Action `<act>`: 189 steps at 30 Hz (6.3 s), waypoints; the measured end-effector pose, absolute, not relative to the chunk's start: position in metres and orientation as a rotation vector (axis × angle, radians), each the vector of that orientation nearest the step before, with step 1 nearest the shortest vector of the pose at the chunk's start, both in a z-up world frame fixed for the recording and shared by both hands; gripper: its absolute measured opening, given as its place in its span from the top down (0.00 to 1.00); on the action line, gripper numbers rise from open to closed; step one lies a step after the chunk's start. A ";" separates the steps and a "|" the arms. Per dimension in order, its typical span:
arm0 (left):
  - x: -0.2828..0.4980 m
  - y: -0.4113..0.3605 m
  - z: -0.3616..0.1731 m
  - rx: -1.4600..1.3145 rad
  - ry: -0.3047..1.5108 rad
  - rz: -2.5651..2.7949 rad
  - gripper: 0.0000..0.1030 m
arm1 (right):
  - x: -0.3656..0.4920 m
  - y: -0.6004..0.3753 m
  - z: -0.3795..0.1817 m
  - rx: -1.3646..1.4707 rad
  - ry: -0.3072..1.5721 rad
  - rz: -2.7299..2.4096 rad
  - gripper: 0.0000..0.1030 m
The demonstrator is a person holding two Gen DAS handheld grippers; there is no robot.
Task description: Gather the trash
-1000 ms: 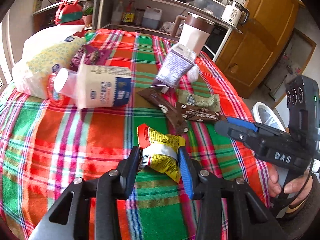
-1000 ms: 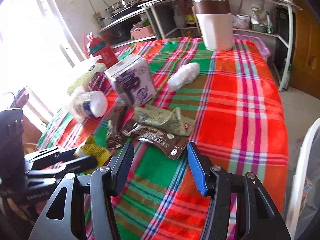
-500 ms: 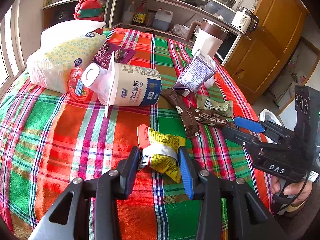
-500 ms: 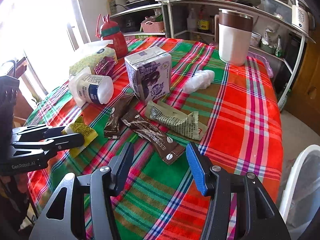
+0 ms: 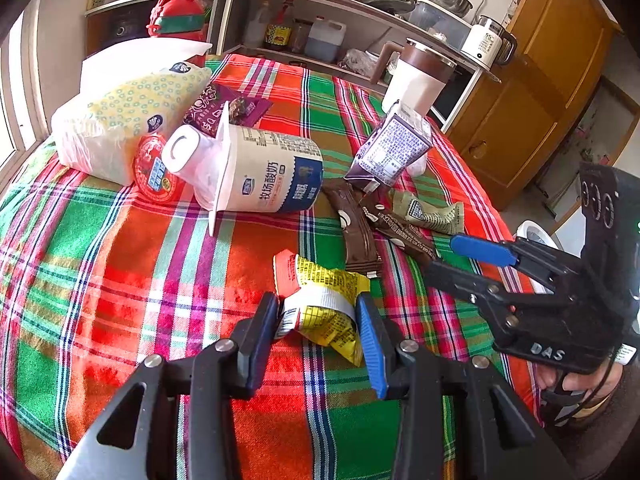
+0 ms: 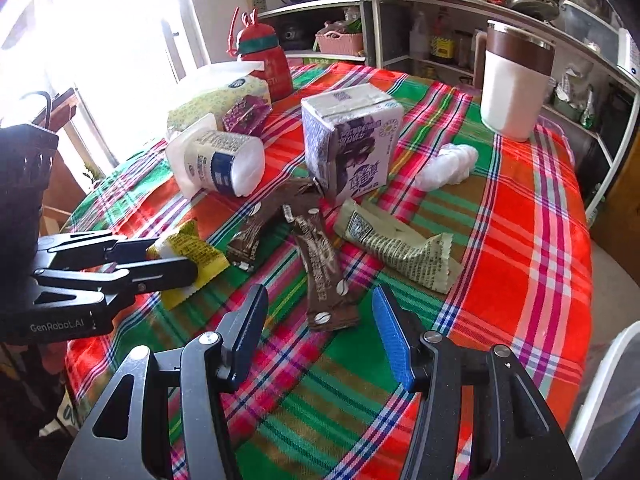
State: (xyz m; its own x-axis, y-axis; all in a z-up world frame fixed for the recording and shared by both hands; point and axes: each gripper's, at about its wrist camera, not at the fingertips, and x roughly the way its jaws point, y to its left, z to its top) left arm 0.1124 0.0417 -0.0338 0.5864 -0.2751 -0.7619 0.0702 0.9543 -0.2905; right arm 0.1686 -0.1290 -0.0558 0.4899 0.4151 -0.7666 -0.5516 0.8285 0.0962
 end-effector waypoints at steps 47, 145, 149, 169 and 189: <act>0.100 -0.037 0.005 -0.130 0.848 -0.334 0.60 | 0.112 -0.217 -0.022 0.142 0.746 0.399 0.76; 0.099 -0.056 0.008 -0.093 0.773 -0.223 0.34 | 0.088 -0.261 -0.024 0.087 0.723 0.058 0.54; 0.099 -0.032 0.007 -0.121 0.769 -0.174 0.34 | 0.094 -0.244 -0.024 0.066 0.726 0.089 0.54; 0.117 0.068 -0.004 -0.225 0.772 -0.064 0.19 | 0.171 -0.163 -0.038 -0.069 0.816 0.323 0.49; 0.137 0.074 -0.019 -0.261 0.838 -0.126 0.19 | 0.202 -0.130 -0.058 -0.134 0.902 0.528 0.46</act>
State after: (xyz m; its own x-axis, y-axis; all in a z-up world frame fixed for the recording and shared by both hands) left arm 0.1368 0.0740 -0.0191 0.6640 -0.2126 -0.7168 0.0078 0.9606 -0.2777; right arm 0.2022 -0.1298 -0.0583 0.5029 0.3806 -0.7760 -0.4903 0.8650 0.1065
